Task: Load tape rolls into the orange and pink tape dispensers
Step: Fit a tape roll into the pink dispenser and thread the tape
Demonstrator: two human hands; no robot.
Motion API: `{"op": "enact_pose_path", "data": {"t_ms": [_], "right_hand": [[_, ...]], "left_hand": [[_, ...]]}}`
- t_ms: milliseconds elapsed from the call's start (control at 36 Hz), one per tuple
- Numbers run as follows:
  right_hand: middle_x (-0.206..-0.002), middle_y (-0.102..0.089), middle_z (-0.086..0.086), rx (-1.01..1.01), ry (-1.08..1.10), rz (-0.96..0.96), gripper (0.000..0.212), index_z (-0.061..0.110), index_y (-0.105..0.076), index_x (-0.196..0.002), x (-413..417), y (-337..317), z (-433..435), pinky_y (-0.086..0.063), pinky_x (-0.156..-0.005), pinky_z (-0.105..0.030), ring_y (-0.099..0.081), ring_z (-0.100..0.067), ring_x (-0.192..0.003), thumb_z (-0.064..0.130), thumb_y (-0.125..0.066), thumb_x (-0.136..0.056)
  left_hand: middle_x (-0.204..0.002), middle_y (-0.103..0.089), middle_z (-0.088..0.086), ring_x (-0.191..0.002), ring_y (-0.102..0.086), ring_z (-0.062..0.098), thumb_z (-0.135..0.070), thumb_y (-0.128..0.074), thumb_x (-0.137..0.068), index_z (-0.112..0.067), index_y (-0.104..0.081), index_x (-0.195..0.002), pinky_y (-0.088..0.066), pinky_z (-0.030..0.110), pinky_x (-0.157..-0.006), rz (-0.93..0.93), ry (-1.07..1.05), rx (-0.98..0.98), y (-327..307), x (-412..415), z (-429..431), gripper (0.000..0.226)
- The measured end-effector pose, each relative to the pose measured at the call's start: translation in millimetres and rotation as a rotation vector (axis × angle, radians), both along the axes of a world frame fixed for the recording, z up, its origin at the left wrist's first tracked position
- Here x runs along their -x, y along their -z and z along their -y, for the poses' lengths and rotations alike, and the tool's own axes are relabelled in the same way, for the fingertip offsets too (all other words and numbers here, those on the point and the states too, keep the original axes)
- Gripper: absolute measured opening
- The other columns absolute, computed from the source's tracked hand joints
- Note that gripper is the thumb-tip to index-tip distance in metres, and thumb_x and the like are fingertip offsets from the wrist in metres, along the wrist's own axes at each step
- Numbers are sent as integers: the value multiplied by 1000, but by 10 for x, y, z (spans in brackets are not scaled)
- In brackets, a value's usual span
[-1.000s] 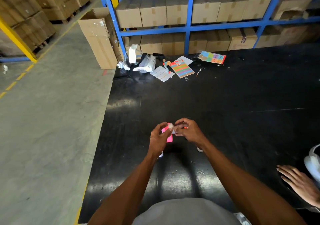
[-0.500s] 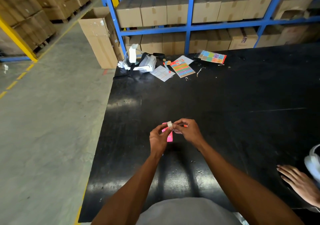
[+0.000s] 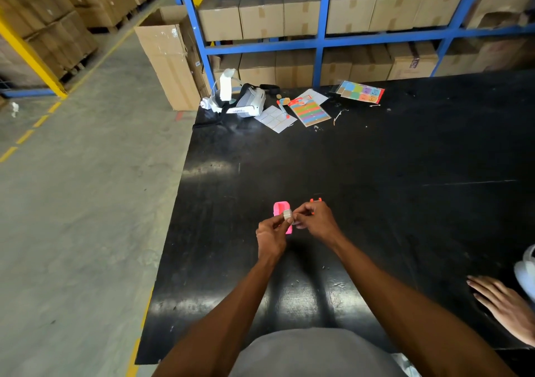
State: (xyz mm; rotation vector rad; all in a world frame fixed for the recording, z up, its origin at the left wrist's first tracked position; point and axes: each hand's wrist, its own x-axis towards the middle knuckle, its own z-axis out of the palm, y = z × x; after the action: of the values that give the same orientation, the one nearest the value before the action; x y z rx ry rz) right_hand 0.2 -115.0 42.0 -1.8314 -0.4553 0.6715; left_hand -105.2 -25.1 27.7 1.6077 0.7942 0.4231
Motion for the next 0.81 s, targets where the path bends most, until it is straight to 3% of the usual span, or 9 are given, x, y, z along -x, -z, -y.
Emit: {"op": "enact_pose_path", "data": {"t_ms": [83, 194, 306, 444, 639, 722, 778, 806], "right_hand": [[-87, -73, -22, 25, 8, -21, 7, -10, -70, -91, 57, 68, -5, -60, -61, -20, -70, -18, -69, -4, -67, -88], [-86, -73, -19, 40, -11, -51, 7, -11, -70, -91, 145, 171, 14, -59, -58, -19, -69, -17, -67, -7, -67, -87], [-85, -71, -21, 56, -18, -87, 8, -15, -69, -91, 210, 255, 20, -58, -58, -19, -67, -21, -66, -11, -66, -85], [-90, -72, -31, 45, -21, -112, 10, -14, -71, -92, 236, 309, 39, -61, -80, -44, -70, -35, -80, -10, -70, -82], [-92, -74, -24, 45, 31, -98, 9, -6, -75, -90, 268, 349, -24, -61, -84, -47, -73, -40, -88, -8, -70, -83], [-96, -76, -16, 82, -8, -13, 13, -1, -77, -96, 248, 331, -28, -58, -84, -30, -72, -27, -92, -1, -71, -85], [-99, -76, -14, 94, -45, 20, 16, 0, -76, -100, 225, 297, -28, -52, -76, -11, -71, -20, -92, -1, -69, -86], [-100, -76, -16, 87, -50, 12, 18, -1, -74, -102, 205, 287, -28, -50, -73, -7, -71, -22, -93, -3, -67, -86]], "left_hand": [[-107, -78, 12, -95, -70, 13, -14, -68, -94, -2, -74, -118, -55, 15, -82, -8, -19, -21, 55, 62, 53, 27], [-106, -78, 9, -97, -74, 16, -16, -67, -95, -4, -74, -118, -59, 23, -88, -23, -13, -20, 150, 173, 100, 27], [-97, -77, -1, -87, -73, 10, -15, -68, -94, -6, -76, -113, -55, 5, -74, -50, -34, -7, 246, 244, 135, 23], [-89, -76, -6, -82, -71, 6, -14, -67, -94, -12, -77, -107, -56, 7, -72, -51, -11, 12, 302, 274, 141, 17], [-94, -74, -5, -75, -69, -7, -12, -64, -96, -8, -75, -115, -50, -1, -71, -71, -62, -33, 328, 230, 147, 22], [-94, -75, -6, -73, -69, -15, -12, -69, -93, -7, -73, -117, -50, -2, -71, -55, -82, -40, 343, 205, 90, 25], [-98, -78, 3, -81, -73, -4, -10, -72, -90, -5, -71, -118, -55, 6, -77, -55, -100, -14, 335, 186, 31, 28], [-101, -78, 10, -87, -75, 9, -6, -72, -89, -2, -70, -117, -59, 15, -83, -49, -104, 19, 335, 172, 2, 29]]}}
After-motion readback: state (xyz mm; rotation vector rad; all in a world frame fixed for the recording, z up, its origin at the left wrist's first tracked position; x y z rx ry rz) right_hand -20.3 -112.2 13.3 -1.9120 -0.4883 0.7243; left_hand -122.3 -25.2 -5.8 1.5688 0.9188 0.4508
